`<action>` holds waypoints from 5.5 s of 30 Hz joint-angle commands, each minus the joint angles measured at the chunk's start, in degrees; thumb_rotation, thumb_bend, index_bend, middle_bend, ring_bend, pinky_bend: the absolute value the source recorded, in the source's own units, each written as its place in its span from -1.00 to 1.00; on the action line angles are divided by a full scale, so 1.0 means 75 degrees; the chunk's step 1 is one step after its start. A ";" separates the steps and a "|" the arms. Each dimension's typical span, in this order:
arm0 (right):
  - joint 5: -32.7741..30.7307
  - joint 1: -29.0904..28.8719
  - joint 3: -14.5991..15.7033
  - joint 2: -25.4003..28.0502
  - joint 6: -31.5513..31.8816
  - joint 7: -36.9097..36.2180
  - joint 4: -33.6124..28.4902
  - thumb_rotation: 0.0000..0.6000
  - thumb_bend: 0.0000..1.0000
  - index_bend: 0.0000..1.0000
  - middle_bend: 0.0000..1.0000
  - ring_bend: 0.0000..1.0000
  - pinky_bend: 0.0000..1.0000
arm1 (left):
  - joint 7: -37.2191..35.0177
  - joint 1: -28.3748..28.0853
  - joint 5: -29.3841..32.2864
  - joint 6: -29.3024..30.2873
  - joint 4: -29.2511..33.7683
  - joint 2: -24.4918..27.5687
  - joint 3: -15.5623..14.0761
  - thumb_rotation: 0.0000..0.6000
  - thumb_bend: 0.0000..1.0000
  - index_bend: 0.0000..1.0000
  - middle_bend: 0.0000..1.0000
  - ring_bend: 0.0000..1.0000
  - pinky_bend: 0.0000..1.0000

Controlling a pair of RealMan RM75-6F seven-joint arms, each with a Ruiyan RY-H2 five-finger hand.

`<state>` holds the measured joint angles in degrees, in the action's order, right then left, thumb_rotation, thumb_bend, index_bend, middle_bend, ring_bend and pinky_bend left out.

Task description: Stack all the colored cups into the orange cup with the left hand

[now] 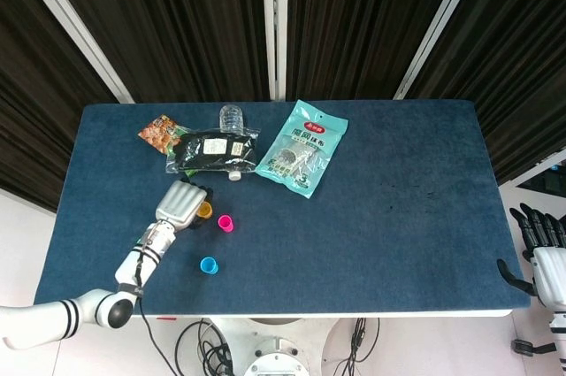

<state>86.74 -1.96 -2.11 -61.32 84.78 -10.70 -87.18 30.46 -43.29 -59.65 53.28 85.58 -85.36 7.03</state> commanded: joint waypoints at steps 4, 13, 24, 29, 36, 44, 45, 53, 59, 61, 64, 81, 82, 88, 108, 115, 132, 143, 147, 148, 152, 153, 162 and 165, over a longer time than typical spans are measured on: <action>0.0024 -0.0005 0.0000 0.0021 0.0007 0.0033 -0.0035 1.00 -0.46 -1.00 -1.00 -1.00 -1.00 | -0.0171 0.0271 -0.0092 0.0634 0.0915 0.0664 0.0150 1.00 -0.48 -0.09 -0.05 -0.08 -0.36; 0.0015 -0.0032 0.0010 -0.0010 -0.0063 0.0078 -0.0036 1.00 -0.46 -1.00 -1.00 -1.00 -1.00 | -0.0413 0.1104 -0.0417 0.1445 0.1964 0.1670 -0.0361 1.00 -0.48 -0.09 -0.05 -0.08 -0.36; 0.0128 -0.0078 0.0033 -0.0008 -0.0053 0.0344 -0.0240 1.00 -0.46 -1.00 -1.00 -1.00 -1.00 | -0.0676 0.1297 -0.0416 0.1366 0.1653 0.1613 -0.0463 1.00 -0.48 -0.09 -0.05 -0.08 -0.36; 0.0080 -0.0076 0.0031 0.0011 -0.0080 0.0362 -0.0269 1.00 -0.46 -1.00 -1.00 -1.00 -1.00 | -0.0638 0.1276 -0.0239 0.1185 0.1423 0.1516 -0.0461 1.00 -0.48 -0.09 -0.05 -0.08 -0.34; 0.0075 -0.0084 0.0039 -0.0005 -0.0103 0.0363 -0.0251 1.00 -0.46 -1.00 -1.00 -1.00 -1.00 | -0.0654 0.1269 -0.0216 0.1060 0.1280 0.1459 -0.0467 1.00 -0.49 -0.11 -0.06 -0.09 -0.33; 0.0087 -0.0085 0.0039 -0.0005 -0.0086 0.0359 -0.0265 1.00 -0.46 -1.00 -1.00 -1.00 -1.00 | -0.0548 0.1275 -0.0142 0.1048 0.1402 0.1524 -0.0446 1.00 -0.50 -0.42 -0.30 -0.24 -0.37; 0.0086 -0.0081 0.0038 -0.0004 -0.0078 0.0357 -0.0262 1.00 -0.46 -1.00 -1.00 -1.00 -1.00 | -0.0540 0.1283 -0.0130 0.1057 0.1423 0.1536 -0.0445 1.00 -0.50 -0.42 -0.30 -0.25 -0.37; 0.0014 -0.0038 0.0005 0.0018 -0.0020 0.0242 -0.0204 1.00 -0.46 -1.00 -1.00 -1.00 -1.00 | -0.0544 0.1467 -0.0656 0.1451 0.2314 0.1891 -0.0539 1.00 -0.51 -0.41 -0.30 -0.27 -0.36; -0.0072 -0.0043 -0.0088 0.0061 0.0020 0.0100 -0.0205 1.00 -0.46 -1.00 -1.00 -1.00 -1.00 | 0.0305 0.1606 -0.1236 0.1700 0.3340 0.2145 -0.0990 1.00 -0.54 -0.35 -0.29 -0.27 -0.31; -0.0083 -0.0043 -0.0113 0.0092 0.0039 0.0046 -0.0235 1.00 -0.46 -1.00 -1.00 -1.00 -1.00 | 0.0541 0.1662 -0.1396 0.1740 0.3471 0.2027 -0.1149 1.00 -0.54 -0.34 -0.29 -0.27 -0.31; -0.0063 -0.0041 -0.0136 0.0142 0.0084 0.0013 -0.0299 1.00 -0.46 -1.00 -1.00 -1.00 -1.00 | 0.0581 0.1722 -0.1480 0.1651 0.3434 0.1738 -0.1307 1.00 -0.54 -0.34 -0.29 -0.27 -0.31; -0.0065 0.0005 -0.0129 0.0170 0.0127 0.0006 -0.0351 1.00 -0.46 -1.00 -1.00 -1.00 -1.00 | 0.0731 0.1876 -0.1812 0.1407 0.2543 0.0518 -0.1547 1.00 -0.54 -0.34 -0.30 -0.27 -0.31; -0.0065 0.0002 -0.0128 0.0169 0.0119 0.0012 -0.0354 1.00 -0.46 -1.00 -1.00 -1.00 -1.00 | 0.0718 0.1873 -0.1816 0.1389 0.2540 0.0499 -0.1542 1.00 -0.54 -0.34 -0.30 -0.27 -0.31; -0.0064 -0.0002 -0.0116 0.0159 0.0090 0.0019 -0.0340 1.00 -0.46 -1.00 -1.00 -1.00 -1.00 | 0.0607 0.1821 -0.1853 0.1251 0.2405 0.0388 -0.1475 1.00 -0.54 -0.32 -0.26 -0.26 -0.29; -0.0135 -0.0010 -0.0087 0.0152 -0.0056 -0.0071 -0.0222 1.00 -0.46 -1.00 -1.00 -1.00 -1.00 | 0.0158 0.1797 -0.1988 0.1197 0.1978 0.0103 -0.1241 1.00 -0.48 -0.08 -0.04 0.06 -0.18; -0.0135 0.0000 -0.0085 0.0174 -0.0048 -0.0061 -0.0241 1.00 -0.46 -1.00 -1.00 -1.00 -1.00 | 0.0155 0.1831 -0.2022 0.1267 0.2105 0.0191 -0.1218 1.00 -0.46 -0.04 -0.01 0.08 -0.18; -0.0119 0.0008 -0.0093 0.0195 -0.0019 -0.0003 -0.0296 1.00 -0.46 -1.00 -1.00 -1.00 -1.00 | -0.0544 0.2033 -0.1366 0.2194 0.3096 0.1884 -0.0083 1.00 -0.46 -0.01 0.02 0.11 -0.14; -0.0129 0.0015 -0.0104 0.0231 0.0001 0.0076 -0.0383 1.00 -0.46 -1.00 -1.00 -1.00 -1.00 | -0.1168 0.1882 -0.0649 0.1643 0.1811 0.1526 0.0064 1.00 -0.46 -0.01 0.02 0.13 -0.16; -0.0137 0.0021 -0.0096 0.0254 -0.0011 0.0095 -0.0404 1.00 -0.46 -1.00 -1.00 -1.00 -1.00 | -0.1248 0.1856 -0.0579 0.1501 0.1573 0.1392 0.0009 1.00 -0.46 -0.01 0.02 0.13 -0.16; -0.0140 0.0022 -0.0093 0.0255 -0.0017 0.0102 -0.0405 1.00 -0.46 -1.00 -1.00 -1.00 -1.00 | -0.1251 0.1858 -0.0585 0.1501 0.1535 0.1358 -0.0007 1.00 -0.46 -0.01 0.02 0.13 -0.16; -0.0150 0.0024 -0.0089 0.0244 -0.0029 0.0085 -0.0394 1.00 -0.45 -1.00 -1.00 -1.00 -1.00 | -0.1286 0.1860 -0.0593 0.1516 0.1396 0.1235 -0.0021 1.00 -0.46 -0.02 0.02 0.13 -0.16; -0.0149 0.0028 -0.0085 0.0238 -0.0028 0.0075 -0.0386 1.00 -0.45 -1.00 -1.00 -1.00 -1.00 | -0.1277 0.1849 -0.0579 0.1488 0.1354 0.1212 -0.0030 1.00 -0.46 -0.02 0.02 0.12 -0.16; -0.0158 0.0045 -0.0080 0.0215 -0.0024 0.0019 -0.0313 1.00 -0.45 -1.00 -1.00 -1.00 -1.00 | -0.1263 0.1808 -0.0345 0.1274 0.1179 0.1171 -0.0072 1.00 -0.47 -0.14 -0.08 0.04 -0.17; -0.0148 0.0033 -0.0080 0.0212 -0.0039 0.0030 -0.0315 1.00 -0.45 -1.00 -1.00 -1.00 -1.00 | -0.1284 0.1809 -0.0352 0.1228 0.1173 0.1193 -0.0107 1.00 -0.48 -0.38 -0.27 -0.17 -0.25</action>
<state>85.63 -1.71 -2.72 -59.73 84.49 -10.47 -89.55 20.89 -29.73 -62.17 62.50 94.38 -76.44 6.28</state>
